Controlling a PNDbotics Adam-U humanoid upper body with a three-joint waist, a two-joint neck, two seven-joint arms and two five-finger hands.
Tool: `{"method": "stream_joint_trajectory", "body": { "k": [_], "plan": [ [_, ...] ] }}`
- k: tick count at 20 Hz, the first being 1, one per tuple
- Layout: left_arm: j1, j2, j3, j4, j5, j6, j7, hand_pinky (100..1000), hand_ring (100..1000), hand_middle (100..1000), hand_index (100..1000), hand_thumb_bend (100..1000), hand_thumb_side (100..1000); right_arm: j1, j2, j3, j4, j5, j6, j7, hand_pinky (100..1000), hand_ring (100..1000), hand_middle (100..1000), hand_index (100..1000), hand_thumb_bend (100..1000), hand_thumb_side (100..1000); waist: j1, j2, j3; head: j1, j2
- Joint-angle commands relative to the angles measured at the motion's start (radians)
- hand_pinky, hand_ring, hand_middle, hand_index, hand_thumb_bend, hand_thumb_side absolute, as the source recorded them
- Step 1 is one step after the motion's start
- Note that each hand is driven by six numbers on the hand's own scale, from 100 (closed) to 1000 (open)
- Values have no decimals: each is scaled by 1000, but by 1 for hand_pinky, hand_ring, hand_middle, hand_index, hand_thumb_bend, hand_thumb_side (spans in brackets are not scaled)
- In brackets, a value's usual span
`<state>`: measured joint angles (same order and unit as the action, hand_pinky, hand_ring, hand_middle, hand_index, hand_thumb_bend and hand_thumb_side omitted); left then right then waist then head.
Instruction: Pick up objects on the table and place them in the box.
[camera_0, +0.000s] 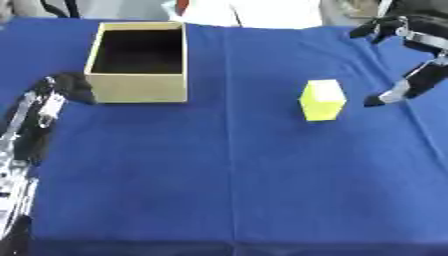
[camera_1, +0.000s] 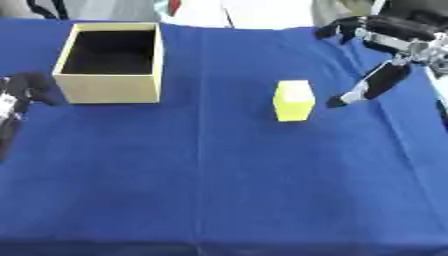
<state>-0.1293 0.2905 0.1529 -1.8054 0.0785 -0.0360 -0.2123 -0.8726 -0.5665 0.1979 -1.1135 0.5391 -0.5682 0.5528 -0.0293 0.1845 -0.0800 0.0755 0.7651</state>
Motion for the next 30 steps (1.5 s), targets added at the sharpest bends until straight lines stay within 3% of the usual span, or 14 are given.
{"method": "stream_joint_trajectory", "body": {
  "k": [1, 13, 30],
  "plan": [
    [-4, 22, 6, -13, 1, 0, -3, 1000, 590, 625, 774, 280, 708, -31, -8, -3, 24, 36, -15, 9, 787, 916, 874, 970, 699, 360, 1, -18, -1, -5, 5],
    [-3, 20, 4, -11, 1, 1, -7, 1000, 587, 624, 774, 279, 710, -79, 69, -13, 156, 176, -40, -13, 785, 916, 881, 973, 706, 402, 0, -21, 3, -12, 5],
    [-2, 17, 2, -9, 5, -1, -9, 1000, 586, 625, 774, 278, 708, -108, 183, -83, 344, 351, -13, -87, 779, 906, 862, 957, 655, 427, 9, -28, 11, -20, 5]
  ]
}}
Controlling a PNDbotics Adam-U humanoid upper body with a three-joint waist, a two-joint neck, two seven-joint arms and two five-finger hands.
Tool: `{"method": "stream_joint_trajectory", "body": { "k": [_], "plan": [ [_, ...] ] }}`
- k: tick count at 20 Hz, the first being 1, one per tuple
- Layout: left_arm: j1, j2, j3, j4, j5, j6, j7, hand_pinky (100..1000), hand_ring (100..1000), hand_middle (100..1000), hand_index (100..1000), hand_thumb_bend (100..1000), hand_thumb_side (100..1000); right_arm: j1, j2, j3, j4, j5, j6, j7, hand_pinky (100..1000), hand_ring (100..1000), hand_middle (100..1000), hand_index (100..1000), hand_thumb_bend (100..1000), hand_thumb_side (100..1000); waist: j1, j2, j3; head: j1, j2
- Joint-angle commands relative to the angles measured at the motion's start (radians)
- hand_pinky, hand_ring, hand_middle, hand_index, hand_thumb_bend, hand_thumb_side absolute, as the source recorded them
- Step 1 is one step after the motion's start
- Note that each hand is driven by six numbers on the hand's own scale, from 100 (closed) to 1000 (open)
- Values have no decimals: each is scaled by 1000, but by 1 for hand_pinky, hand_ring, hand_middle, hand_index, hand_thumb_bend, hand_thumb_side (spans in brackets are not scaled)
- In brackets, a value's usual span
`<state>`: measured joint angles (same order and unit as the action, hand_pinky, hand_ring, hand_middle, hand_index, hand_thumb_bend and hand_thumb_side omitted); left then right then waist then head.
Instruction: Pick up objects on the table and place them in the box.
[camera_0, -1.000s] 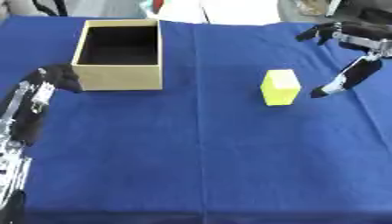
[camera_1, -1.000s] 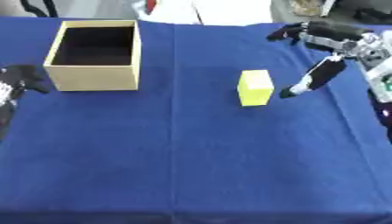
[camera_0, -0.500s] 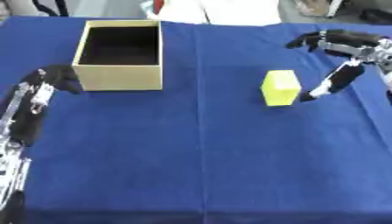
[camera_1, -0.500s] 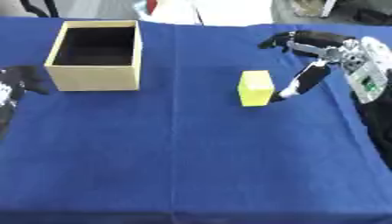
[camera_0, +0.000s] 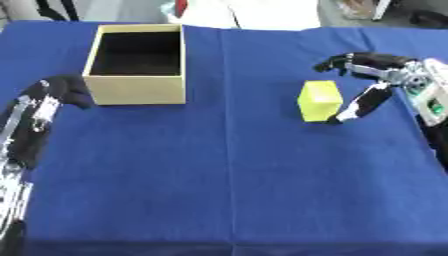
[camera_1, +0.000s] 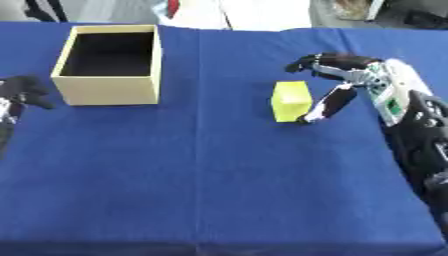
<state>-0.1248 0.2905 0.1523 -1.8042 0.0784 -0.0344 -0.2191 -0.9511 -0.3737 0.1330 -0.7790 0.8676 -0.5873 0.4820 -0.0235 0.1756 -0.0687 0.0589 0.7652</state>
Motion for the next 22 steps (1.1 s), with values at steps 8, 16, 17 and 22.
{"method": "stream_joint_trajectory", "body": {
  "k": [8, 16, 17, 22],
  "plan": [
    [-7, 16, 1, -10, 7, -3, -3, 1000, 586, 625, 775, 278, 709, -25, -2, -30, 25, 45, 14, -67, 754, 840, 691, 784, 612, 432, 6, -20, -2, -5, 5],
    [-6, 16, 2, -9, 6, -3, -2, 1000, 586, 625, 775, 277, 710, -24, -8, -29, -3, 33, 8, -141, 712, 756, 441, 521, 600, 381, 5, -20, -4, -3, 5],
    [-6, 16, 2, -9, 6, -2, -2, 1000, 586, 625, 775, 277, 710, -26, -9, -27, -9, 30, 5, -145, 710, 753, 436, 517, 603, 369, 4, -20, -4, -4, 5],
    [-5, 18, 1, -10, 7, -2, -4, 1000, 586, 625, 775, 277, 710, -53, -6, -7, -55, 3, -17, -146, 710, 752, 440, 524, 589, 339, 2, -22, -4, -4, 5]
  ]
}}
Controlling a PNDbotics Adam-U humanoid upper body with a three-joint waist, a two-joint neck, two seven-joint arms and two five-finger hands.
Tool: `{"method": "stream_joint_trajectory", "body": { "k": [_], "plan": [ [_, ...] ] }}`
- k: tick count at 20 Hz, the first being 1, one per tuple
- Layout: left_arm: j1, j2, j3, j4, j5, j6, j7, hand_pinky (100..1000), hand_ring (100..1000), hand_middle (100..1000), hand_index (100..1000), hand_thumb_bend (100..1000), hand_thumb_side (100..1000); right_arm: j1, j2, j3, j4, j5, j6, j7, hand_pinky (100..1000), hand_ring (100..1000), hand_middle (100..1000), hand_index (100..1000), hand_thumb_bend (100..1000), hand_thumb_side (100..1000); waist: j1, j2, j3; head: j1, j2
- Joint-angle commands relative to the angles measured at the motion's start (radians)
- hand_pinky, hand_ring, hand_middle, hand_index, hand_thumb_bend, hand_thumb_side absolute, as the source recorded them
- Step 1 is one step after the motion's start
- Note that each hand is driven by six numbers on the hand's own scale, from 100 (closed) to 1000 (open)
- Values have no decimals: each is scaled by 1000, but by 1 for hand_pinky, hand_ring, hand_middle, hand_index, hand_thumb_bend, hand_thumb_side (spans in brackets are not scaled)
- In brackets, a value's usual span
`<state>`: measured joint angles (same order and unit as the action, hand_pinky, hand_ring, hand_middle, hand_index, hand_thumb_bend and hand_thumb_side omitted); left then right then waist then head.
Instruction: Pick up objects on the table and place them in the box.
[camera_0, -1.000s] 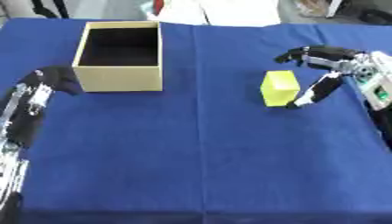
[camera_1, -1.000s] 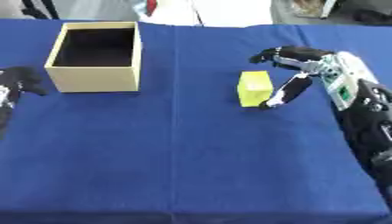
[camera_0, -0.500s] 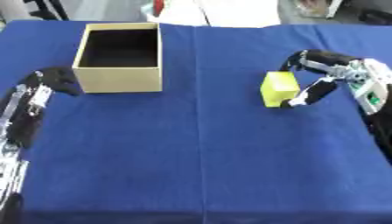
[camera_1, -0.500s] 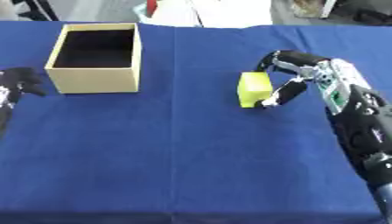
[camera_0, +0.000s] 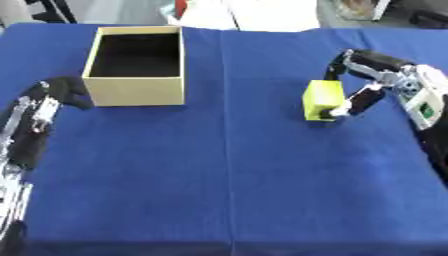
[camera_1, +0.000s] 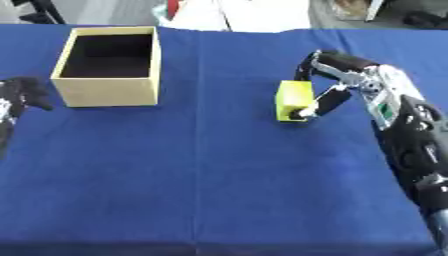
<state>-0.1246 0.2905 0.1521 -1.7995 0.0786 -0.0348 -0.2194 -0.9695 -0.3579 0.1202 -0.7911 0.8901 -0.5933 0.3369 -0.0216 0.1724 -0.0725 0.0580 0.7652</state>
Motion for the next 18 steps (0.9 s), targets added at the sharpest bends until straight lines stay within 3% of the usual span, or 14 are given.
{"method": "stream_joint_trajectory", "body": {
  "k": [1, 5, 11, 18],
  "plan": [
    [-5, 18, 1, -14, 7, -1, -3, 1000, 586, 625, 775, 277, 709, -44, -19, 10, -54, -29, -16, 3, 709, 752, 441, 526, 579, 325, 0, -20, 0, -4, 5],
    [-4, 20, -2, -14, 8, -1, -6, 1000, 586, 626, 775, 277, 709, -88, 4, 30, -96, -57, -33, 24, 710, 753, 449, 533, 523, 274, -3, -25, 6, -7, 5],
    [-4, 22, -11, -12, 12, 0, -14, 1000, 585, 625, 775, 278, 708, -155, 76, 44, -120, -56, -42, 50, 711, 754, 460, 552, 507, 260, -7, -34, 25, -15, 5],
    [-24, 22, -38, -11, 23, -1, -39, 1000, 585, 625, 775, 276, 707, -210, 176, 22, -87, -2, -32, 46, 711, 754, 463, 560, 507, 240, -7, -32, 84, -35, 5]
  ]
}}
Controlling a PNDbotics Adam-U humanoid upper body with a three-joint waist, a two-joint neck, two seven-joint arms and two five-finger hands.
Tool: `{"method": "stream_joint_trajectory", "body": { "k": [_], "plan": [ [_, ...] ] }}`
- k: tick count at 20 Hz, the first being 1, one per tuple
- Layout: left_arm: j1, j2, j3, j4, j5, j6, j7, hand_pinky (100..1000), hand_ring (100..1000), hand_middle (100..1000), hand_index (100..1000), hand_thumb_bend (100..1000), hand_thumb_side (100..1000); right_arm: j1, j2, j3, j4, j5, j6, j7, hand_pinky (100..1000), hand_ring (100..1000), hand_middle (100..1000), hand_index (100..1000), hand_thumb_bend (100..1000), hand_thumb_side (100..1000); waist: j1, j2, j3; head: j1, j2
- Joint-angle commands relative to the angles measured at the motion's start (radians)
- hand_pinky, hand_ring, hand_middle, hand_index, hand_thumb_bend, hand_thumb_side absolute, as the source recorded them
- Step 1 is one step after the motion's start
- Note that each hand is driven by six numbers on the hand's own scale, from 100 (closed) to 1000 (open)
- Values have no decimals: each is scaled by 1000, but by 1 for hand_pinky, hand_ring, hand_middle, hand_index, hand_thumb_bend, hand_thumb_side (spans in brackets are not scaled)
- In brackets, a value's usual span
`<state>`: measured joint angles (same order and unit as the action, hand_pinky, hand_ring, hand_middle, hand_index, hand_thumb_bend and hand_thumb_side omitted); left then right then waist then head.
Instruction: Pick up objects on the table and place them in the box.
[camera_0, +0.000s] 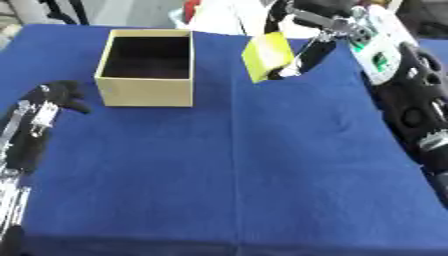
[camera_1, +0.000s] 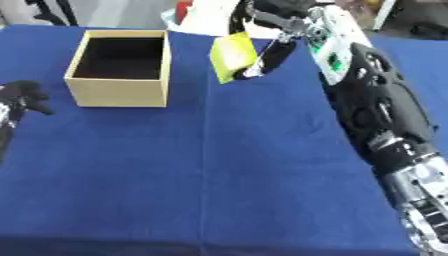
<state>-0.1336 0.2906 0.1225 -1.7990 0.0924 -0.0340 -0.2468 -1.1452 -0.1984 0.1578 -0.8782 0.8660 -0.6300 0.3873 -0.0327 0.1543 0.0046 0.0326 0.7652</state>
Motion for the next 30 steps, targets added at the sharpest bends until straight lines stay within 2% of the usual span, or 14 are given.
{"method": "stream_joint_trajectory", "body": {
  "k": [1, 7, 11, 14, 19, 21, 22, 23, 25, 27, 28, 29, 30],
  "plan": [
    [-19, 22, -13, -11, 11, -2, -16, 1000, 585, 625, 775, 275, 708, -38, 28, -18, 4, 29, 5, -7, 711, 754, 466, 564, 508, 239, 5, -12, 17, -13, 5],
    [-48, 14, -47, -11, 20, -3, -50, 1000, 585, 625, 775, 274, 710, -57, 90, -46, 25, 76, 26, -51, 705, 750, 463, 568, 499, 191, 10, 2, 92, -39, -10],
    [-64, 10, -67, -10, 25, -3, -71, 1000, 585, 626, 775, 271, 712, -64, 117, -68, 36, 136, 63, -136, 698, 747, 465, 573, 492, 164, 11, 10, 128, -57, -19],
    [-70, 9, -75, -9, 25, -4, -82, 1000, 585, 626, 775, 270, 716, -70, 132, -86, 43, 186, 110, -232, 696, 747, 474, 588, 487, 109, 11, 16, 140, -65, -24],
    [-76, 8, -83, -9, 23, -5, -92, 1000, 585, 626, 776, 268, 719, -69, 153, -104, 66, 236, 163, -391, 694, 747, 497, 616, 477, 100, 12, 24, 153, -80, -30],
    [-79, 7, -85, -9, 23, -5, -94, 1000, 585, 626, 776, 268, 719, -64, 162, -103, 81, 255, 172, -438, 695, 749, 511, 632, 477, 100, 13, 27, 156, -84, -32],
    [-80, 6, -86, -9, 23, -6, -95, 1000, 585, 626, 776, 268, 719, -61, 167, -101, 88, 268, 173, -454, 697, 752, 523, 646, 507, 100, 13, 29, 158, -85, -32],
    [-82, 6, -87, -9, 23, -6, -96, 1000, 585, 626, 776, 268, 720, -57, 172, -99, 94, 282, 172, -465, 697, 752, 527, 649, 477, 100, 13, 30, 160, -87, -32],
    [-84, 4, -88, -9, 24, -5, -97, 1000, 585, 626, 776, 267, 720, -50, 184, -96, 105, 309, 167, -480, 699, 755, 536, 655, 480, 100, 14, 32, 164, -90, -34],
    [-85, 3, -89, -9, 24, -5, -98, 1000, 585, 626, 776, 267, 721, -43, 194, -90, 112, 337, 158, -484, 704, 767, 583, 693, 488, 100, 14, 33, 166, -92, -35],
    [-85, 2, -89, -9, 24, -5, -99, 1000, 585, 626, 776, 267, 721, -40, 198, -87, 114, 351, 152, -484, 718, 791, 672, 757, 523, 150, 14, 34, 167, -92, -35],
    [-86, 2, -89, -9, 24, -5, -99, 1000, 585, 626, 776, 266, 722, -38, 201, -83, 114, 366, 144, -481, 726, 803, 723, 792, 542, 171, 14, 35, 168, -92, -35],
    [-86, 2, -89, -9, 24, -5, -99, 1000, 585, 626, 776, 266, 722, -38, 203, -81, 113, 377, 137, -479, 752, 834, 811, 881, 583, 196, 14, 35, 168, -92, -35]
  ]
}}
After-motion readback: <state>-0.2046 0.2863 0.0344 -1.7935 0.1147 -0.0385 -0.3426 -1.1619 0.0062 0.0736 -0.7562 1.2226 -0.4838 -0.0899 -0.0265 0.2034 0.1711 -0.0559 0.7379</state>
